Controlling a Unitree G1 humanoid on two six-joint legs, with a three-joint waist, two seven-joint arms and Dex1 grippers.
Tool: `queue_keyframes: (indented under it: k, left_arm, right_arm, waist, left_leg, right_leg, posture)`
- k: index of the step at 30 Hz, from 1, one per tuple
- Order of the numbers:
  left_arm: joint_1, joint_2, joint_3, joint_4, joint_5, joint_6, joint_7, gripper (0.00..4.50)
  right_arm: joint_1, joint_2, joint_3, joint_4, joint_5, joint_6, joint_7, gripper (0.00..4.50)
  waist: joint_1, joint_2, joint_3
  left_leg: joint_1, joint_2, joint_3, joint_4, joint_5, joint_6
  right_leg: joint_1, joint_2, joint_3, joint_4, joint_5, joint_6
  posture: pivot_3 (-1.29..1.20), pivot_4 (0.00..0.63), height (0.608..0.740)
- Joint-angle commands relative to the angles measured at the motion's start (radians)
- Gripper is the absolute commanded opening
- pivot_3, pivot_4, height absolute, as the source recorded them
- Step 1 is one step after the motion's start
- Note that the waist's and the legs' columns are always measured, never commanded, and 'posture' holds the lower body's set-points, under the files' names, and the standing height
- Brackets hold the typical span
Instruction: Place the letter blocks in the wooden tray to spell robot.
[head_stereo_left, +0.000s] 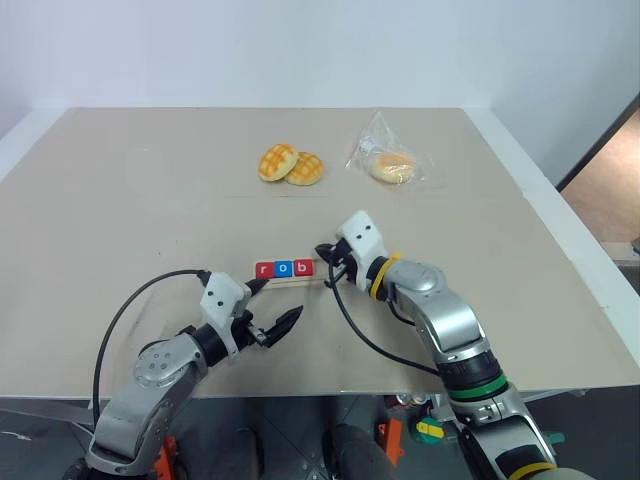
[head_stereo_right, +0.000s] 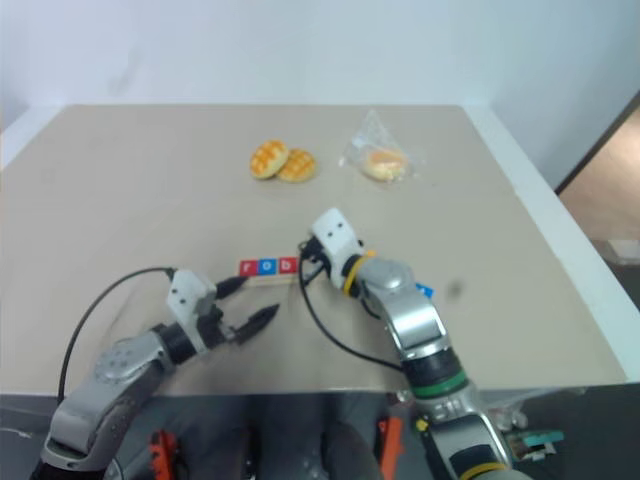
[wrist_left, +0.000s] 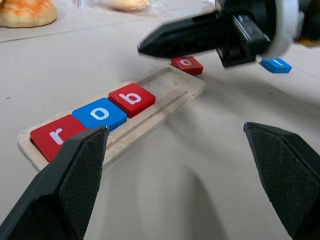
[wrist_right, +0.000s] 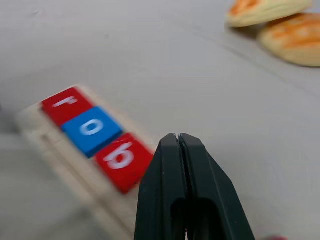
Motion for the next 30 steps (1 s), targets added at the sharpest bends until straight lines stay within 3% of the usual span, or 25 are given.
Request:
queue_keyframes:
  k: [1, 11, 29, 30]
  left_arm:
    - [-0.012, 0.007, -0.002, -0.026, -0.001, -0.016, -0.012, 4.5]
    - [-0.019, 0.01, 0.0, -0.016, -0.003, -0.014, -0.019, 4.5]
    - [0.011, 0.008, 0.007, -0.041, 0.005, -0.011, -0.002, 4.5]
    - [0.012, 0.008, 0.007, -0.042, 0.006, -0.011, 0.0, 4.5]
  right_arm:
    - [-0.035, -0.065, -0.091, 0.041, 0.032, -0.063, 0.03, 1.13]
    - [0.01, -0.239, -0.078, 0.191, 0.072, -0.184, 0.3, 4.43]
    - [-0.097, -0.236, -0.016, 0.467, 0.018, -0.337, 0.454, 4.43]
    - [-0.1, -0.234, -0.013, 0.48, 0.015, -0.346, 0.457, 3.89]
  waist:
    - [0.0, 0.0, 0.0]
    - [-0.001, 0.0, 0.0]
    - [-0.001, 0.0, 0.0]
    - [-0.001, 0.0, 0.0]
  left_leg:
    - [0.0, 0.0, 0.0, 0.0, 0.0, 0.0]
    - [0.0, -0.001, 0.0, -0.001, -0.001, 0.001]
    - [0.002, 0.0, 0.002, 0.0, -0.001, 0.001]
    - [0.002, 0.0, 0.001, 0.0, -0.001, 0.001]
  right_leg:
    - [0.0, 0.0, 0.0, 0.0, 0.0, 0.0]
    - [0.0, 0.0, 0.0, 0.0, -0.001, 0.0]
    - [0.001, 0.0, 0.002, 0.0, 0.0, 0.0]
    - [0.001, 0.0, 0.002, 0.0, 0.0, 0.0]
  posture:
    - [0.0, 0.15, 0.74]
    - [0.0, 0.15, 0.74]
    - [0.0, 0.15, 0.74]
    - [0.0, 0.15, 0.74]
